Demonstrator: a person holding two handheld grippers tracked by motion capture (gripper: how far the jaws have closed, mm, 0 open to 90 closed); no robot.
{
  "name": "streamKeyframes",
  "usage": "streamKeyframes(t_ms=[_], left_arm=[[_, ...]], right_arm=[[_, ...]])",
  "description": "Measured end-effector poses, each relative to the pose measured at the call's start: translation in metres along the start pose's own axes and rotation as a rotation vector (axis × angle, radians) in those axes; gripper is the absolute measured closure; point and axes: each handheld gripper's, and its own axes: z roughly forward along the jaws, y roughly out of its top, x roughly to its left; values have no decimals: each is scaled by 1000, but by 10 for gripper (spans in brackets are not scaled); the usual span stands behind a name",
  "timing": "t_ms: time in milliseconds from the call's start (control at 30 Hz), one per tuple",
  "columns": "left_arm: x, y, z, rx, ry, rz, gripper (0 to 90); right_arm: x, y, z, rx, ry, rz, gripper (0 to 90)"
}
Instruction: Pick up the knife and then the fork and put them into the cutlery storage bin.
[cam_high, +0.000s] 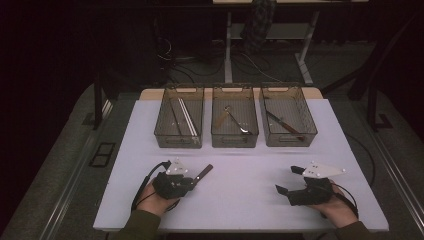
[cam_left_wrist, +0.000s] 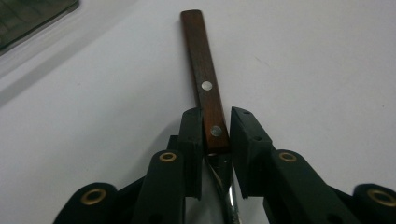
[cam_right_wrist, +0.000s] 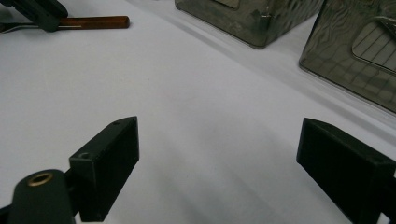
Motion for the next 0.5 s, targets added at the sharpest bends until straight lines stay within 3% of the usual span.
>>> streamKeyframes(t_ms=[233, 333, 500], left_arm=[[5, 4, 0, 27, -29, -9, 767], [4, 5, 0, 39, -30, 17, 767], [3, 9, 1, 63, -19, 6, 770]], right_arm=[[0, 0, 0, 18, -3, -8, 128], [0, 0, 0, 22, -1, -16, 128], [0, 0, 1, 24, 3, -25, 128]])
